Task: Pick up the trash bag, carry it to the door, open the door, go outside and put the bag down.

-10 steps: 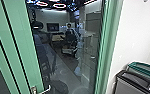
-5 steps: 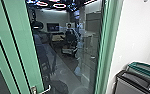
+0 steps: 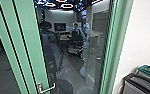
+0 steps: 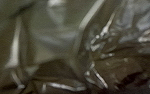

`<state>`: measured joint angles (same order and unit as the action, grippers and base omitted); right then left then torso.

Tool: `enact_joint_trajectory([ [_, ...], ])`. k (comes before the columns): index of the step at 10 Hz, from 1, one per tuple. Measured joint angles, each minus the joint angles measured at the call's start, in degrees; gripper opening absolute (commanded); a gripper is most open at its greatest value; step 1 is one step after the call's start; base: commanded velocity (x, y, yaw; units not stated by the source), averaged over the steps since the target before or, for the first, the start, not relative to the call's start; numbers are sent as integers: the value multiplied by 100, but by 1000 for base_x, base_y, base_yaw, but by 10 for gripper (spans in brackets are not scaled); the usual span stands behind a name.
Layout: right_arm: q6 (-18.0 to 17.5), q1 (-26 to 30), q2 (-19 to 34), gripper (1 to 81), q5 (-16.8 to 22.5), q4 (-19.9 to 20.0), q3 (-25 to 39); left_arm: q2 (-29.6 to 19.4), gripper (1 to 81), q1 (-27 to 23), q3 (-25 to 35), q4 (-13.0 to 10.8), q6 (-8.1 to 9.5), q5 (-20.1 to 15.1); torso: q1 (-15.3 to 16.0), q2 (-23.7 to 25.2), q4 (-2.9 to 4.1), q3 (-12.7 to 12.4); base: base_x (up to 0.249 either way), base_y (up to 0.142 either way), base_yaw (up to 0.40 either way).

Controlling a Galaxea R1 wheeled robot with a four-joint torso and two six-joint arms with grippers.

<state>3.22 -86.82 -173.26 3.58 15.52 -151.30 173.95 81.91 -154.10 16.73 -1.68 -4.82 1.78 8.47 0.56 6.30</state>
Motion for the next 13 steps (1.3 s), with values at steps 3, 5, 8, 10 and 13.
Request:
enact_joint_trajectory([
  [3, 0, -46, 5, 811, -72, -15, 37, -77, 10, 23, 22, -2, -2, -2, -2, 2, 0, 0, 0, 0, 314],
  [5, 0, -63, 132, 811, -133, -87, 306, -149, 10, 30, 68, -2, -2, 11, -2, 2, 0, 0, 0, 0, 316],
  [8, 2, -63, 472, 811, -174, -166, 1001, -407, 10, 32, 625, -2, -2, 13, -4, 2, 0, 0, 0, 0, 316],
  [10, 0, -50, 789, 811, -194, -190, 1571, -633, 10, 80, 809, -6, -2, 18, -4, 2, 0, 0, 0, 0, 316],
  [13, 2, -50, 1362, 811, -202, -212, 2400, -708, 10, 158, 956, -201, -2, 22, -4, 2, 0, 0, 0, 0, 316],
])
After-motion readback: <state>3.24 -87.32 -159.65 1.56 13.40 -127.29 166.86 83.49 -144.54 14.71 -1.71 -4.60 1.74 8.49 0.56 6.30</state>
